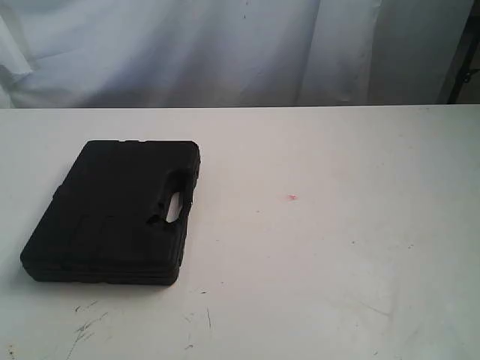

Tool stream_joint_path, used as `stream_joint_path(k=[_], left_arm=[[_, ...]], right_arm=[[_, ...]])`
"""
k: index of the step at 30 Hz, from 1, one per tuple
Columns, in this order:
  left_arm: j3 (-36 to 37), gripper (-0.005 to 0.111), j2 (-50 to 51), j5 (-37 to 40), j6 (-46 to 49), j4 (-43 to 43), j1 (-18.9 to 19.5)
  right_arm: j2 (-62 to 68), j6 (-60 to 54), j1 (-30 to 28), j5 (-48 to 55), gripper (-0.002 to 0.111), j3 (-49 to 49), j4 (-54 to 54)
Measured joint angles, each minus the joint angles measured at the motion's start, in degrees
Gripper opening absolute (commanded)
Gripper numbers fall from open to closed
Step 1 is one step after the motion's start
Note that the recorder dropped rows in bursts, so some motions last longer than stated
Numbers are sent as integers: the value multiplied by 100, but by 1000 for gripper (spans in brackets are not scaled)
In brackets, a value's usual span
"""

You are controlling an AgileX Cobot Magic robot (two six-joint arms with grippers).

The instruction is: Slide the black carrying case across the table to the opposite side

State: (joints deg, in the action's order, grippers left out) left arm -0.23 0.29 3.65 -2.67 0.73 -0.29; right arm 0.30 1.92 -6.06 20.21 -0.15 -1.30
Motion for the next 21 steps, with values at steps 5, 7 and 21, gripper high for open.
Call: stream_joint_path(k=[5, 7, 21], left_arm=[[0, 0, 0, -223, -12, -73, 0], [0, 0, 0, -632, -12, -73, 0], [-1811, 0, 1197, 259, -12, 570, 0]], right_arm=[[0, 0, 0, 0, 0, 0, 0], [0, 0, 0, 0, 0, 0, 0], [0, 0, 0, 0, 0, 0, 0]])
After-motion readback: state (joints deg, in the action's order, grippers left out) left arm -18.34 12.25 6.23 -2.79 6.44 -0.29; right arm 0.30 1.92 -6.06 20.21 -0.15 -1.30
